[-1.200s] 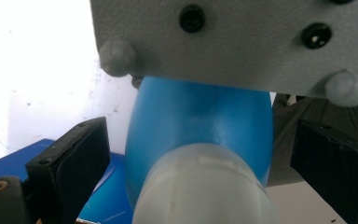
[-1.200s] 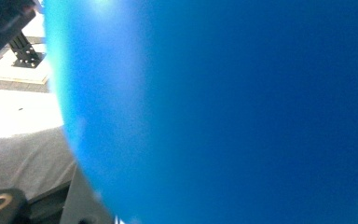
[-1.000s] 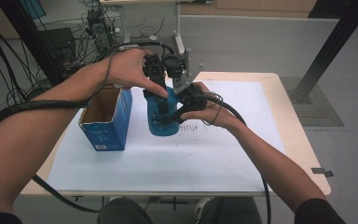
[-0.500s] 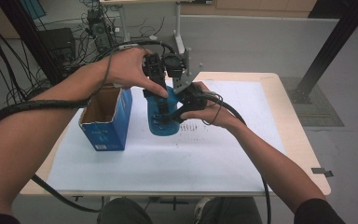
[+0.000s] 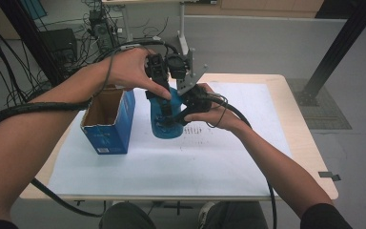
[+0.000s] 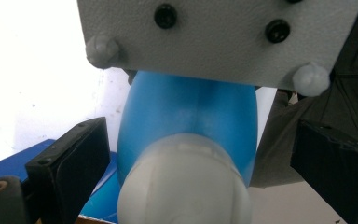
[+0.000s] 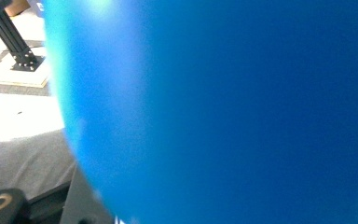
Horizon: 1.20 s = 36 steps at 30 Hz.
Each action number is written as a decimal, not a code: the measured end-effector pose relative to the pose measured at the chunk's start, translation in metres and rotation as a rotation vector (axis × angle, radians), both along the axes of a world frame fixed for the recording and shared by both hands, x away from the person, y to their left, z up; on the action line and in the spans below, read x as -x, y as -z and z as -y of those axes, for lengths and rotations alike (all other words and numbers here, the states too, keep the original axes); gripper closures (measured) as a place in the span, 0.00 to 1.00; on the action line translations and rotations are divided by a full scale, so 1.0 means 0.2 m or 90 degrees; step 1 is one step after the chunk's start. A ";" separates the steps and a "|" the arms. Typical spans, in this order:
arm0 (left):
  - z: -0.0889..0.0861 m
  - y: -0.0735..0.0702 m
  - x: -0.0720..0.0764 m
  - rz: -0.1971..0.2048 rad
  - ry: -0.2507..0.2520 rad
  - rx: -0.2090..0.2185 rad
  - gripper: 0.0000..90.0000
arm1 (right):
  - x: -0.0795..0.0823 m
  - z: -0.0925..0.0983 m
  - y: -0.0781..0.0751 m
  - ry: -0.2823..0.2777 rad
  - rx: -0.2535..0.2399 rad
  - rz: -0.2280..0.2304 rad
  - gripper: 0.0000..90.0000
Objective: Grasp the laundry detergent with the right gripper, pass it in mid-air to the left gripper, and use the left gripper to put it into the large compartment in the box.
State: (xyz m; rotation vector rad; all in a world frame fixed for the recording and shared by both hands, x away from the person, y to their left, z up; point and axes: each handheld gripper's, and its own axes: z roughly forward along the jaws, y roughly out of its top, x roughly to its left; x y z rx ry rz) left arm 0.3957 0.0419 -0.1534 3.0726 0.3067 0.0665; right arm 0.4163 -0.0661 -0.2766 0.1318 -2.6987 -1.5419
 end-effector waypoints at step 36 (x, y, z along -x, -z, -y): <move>0.00 0.00 0.01 0.004 -0.001 0.002 0.06 | 0.01 0.00 -0.01 -0.001 -0.005 -0.001 0.49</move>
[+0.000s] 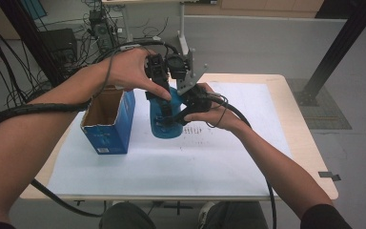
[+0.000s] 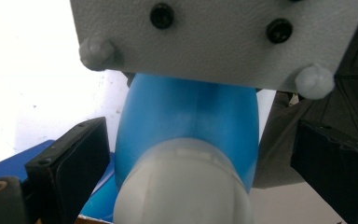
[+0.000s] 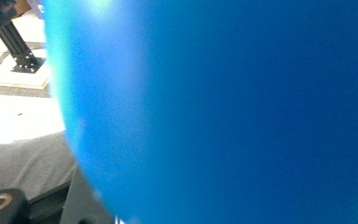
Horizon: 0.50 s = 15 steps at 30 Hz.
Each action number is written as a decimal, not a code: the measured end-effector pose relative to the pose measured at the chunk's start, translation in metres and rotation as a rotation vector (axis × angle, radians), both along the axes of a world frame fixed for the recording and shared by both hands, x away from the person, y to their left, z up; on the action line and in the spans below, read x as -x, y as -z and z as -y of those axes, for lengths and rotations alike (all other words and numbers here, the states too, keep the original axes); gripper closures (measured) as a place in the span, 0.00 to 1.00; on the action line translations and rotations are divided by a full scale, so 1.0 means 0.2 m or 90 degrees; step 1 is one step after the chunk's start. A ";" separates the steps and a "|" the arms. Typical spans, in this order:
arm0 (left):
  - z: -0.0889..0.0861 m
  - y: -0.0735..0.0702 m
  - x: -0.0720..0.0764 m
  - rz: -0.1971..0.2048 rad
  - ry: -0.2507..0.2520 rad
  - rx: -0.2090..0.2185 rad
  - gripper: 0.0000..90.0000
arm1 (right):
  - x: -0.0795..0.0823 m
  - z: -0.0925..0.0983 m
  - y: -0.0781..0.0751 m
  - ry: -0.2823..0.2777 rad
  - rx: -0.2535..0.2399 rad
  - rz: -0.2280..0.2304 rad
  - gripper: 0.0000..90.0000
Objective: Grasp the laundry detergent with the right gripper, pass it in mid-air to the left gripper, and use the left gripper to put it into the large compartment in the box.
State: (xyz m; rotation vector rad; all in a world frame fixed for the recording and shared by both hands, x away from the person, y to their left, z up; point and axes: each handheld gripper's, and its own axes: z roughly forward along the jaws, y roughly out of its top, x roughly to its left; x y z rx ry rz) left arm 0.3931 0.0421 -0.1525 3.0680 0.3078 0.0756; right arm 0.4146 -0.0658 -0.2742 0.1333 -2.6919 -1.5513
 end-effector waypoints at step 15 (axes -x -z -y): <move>0.00 0.00 0.00 0.000 0.002 -0.001 0.06 | 0.00 0.00 0.00 -0.002 -0.001 0.002 0.49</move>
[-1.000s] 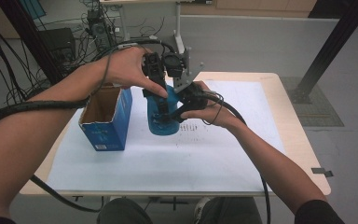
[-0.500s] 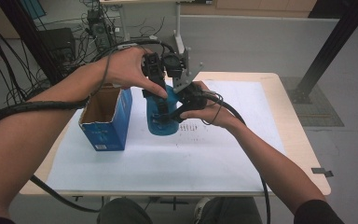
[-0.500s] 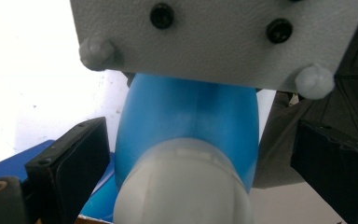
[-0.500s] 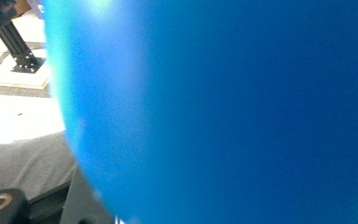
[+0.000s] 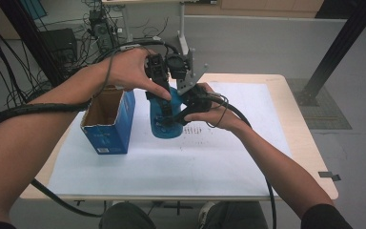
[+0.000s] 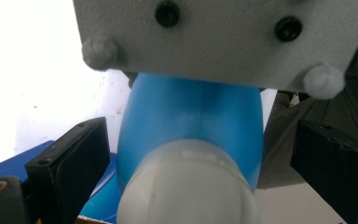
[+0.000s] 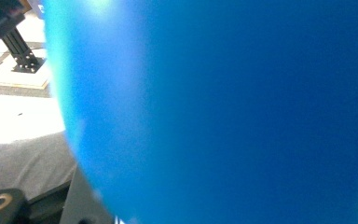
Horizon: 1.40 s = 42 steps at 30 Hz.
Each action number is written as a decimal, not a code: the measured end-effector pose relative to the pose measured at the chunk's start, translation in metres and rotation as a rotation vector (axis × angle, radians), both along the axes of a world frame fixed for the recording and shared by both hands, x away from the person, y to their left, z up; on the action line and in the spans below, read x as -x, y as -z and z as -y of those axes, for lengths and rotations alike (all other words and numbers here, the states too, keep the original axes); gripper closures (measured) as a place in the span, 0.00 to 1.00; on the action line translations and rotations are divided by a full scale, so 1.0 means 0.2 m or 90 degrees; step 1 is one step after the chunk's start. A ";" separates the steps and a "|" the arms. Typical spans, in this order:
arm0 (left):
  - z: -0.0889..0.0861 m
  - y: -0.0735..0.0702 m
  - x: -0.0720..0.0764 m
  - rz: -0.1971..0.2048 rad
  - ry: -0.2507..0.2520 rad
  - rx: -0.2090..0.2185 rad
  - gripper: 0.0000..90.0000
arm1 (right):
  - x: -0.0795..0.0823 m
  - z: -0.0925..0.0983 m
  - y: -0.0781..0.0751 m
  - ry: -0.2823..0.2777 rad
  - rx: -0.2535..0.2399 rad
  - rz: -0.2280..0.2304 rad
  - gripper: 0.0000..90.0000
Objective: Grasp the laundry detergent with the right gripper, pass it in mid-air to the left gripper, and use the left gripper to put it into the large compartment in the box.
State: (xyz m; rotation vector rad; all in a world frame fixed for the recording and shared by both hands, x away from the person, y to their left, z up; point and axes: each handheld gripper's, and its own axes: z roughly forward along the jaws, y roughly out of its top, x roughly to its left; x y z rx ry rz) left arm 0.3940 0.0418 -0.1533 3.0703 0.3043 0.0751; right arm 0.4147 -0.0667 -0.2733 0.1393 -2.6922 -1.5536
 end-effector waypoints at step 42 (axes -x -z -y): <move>0.00 0.01 -0.01 0.014 -0.001 -0.009 0.10 | 0.00 0.01 -0.01 0.004 0.001 0.019 0.49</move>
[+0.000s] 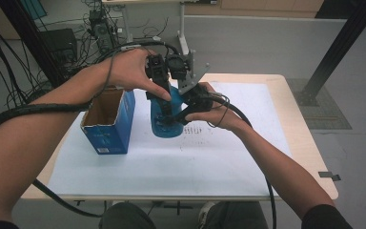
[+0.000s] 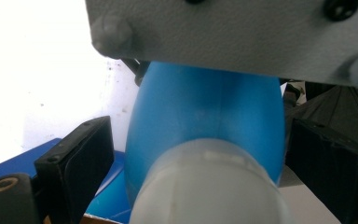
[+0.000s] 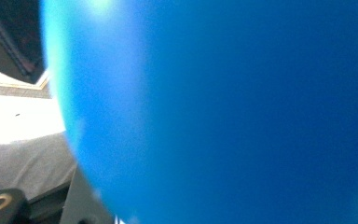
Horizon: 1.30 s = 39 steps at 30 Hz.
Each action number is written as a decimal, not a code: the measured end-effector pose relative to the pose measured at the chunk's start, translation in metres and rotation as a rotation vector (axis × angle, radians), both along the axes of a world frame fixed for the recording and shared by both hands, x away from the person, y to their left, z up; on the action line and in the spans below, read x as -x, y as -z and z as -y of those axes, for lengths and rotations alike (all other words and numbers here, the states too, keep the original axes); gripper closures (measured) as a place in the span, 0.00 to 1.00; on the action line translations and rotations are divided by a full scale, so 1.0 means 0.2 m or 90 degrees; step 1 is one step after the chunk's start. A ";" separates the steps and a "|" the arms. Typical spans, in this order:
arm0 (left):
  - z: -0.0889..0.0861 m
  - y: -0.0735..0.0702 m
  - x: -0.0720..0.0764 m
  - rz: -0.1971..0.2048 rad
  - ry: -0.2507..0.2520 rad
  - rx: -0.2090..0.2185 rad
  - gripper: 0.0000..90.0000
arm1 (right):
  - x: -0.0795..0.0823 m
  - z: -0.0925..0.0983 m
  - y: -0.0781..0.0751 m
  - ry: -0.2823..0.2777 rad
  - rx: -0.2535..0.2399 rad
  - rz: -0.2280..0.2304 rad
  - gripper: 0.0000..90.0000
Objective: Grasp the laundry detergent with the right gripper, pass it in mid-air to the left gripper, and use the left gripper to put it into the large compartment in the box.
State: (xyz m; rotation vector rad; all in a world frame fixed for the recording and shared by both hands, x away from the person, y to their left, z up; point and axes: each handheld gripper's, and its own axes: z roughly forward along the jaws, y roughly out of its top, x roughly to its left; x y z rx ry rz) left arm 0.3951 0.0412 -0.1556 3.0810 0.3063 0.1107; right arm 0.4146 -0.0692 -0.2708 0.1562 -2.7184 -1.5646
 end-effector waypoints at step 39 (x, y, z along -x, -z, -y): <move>0.00 0.01 0.00 -0.006 0.000 -0.003 0.40 | 0.01 0.00 0.00 -0.002 0.001 0.007 0.49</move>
